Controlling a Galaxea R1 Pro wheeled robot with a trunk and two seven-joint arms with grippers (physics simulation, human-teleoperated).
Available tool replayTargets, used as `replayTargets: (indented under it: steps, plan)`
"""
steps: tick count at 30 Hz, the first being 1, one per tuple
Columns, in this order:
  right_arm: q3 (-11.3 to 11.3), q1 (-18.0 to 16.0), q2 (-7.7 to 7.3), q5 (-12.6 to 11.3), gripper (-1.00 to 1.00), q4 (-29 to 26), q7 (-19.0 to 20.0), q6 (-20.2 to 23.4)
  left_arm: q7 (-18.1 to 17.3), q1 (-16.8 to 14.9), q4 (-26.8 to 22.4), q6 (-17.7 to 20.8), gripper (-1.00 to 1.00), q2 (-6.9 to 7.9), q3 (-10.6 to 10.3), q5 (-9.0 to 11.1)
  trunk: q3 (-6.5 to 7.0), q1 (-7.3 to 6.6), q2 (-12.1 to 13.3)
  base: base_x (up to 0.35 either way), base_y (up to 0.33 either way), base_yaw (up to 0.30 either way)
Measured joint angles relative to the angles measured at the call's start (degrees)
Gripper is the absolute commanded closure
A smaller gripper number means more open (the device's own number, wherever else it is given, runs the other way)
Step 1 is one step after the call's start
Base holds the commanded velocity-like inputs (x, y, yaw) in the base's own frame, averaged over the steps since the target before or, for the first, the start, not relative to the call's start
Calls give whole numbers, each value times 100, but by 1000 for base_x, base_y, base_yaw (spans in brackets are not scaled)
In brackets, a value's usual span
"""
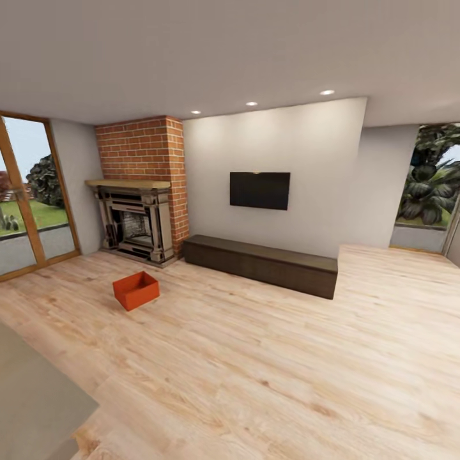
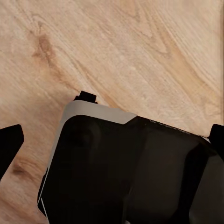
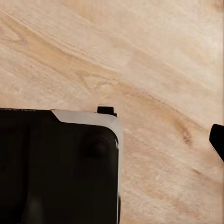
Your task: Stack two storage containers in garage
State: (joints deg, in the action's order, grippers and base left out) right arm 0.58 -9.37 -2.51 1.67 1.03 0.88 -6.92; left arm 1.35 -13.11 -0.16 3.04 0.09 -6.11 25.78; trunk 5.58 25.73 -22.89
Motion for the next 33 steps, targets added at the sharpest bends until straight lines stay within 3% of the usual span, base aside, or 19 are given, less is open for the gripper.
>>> replayTargets:
  steps: [33]
  plan:
    - [12, 0, 13, 1, -100, 0, 7, 37, 0, -1, 0, 0, -100, 0, 0, 0, 0, 0, 0, 324, 0, 0]
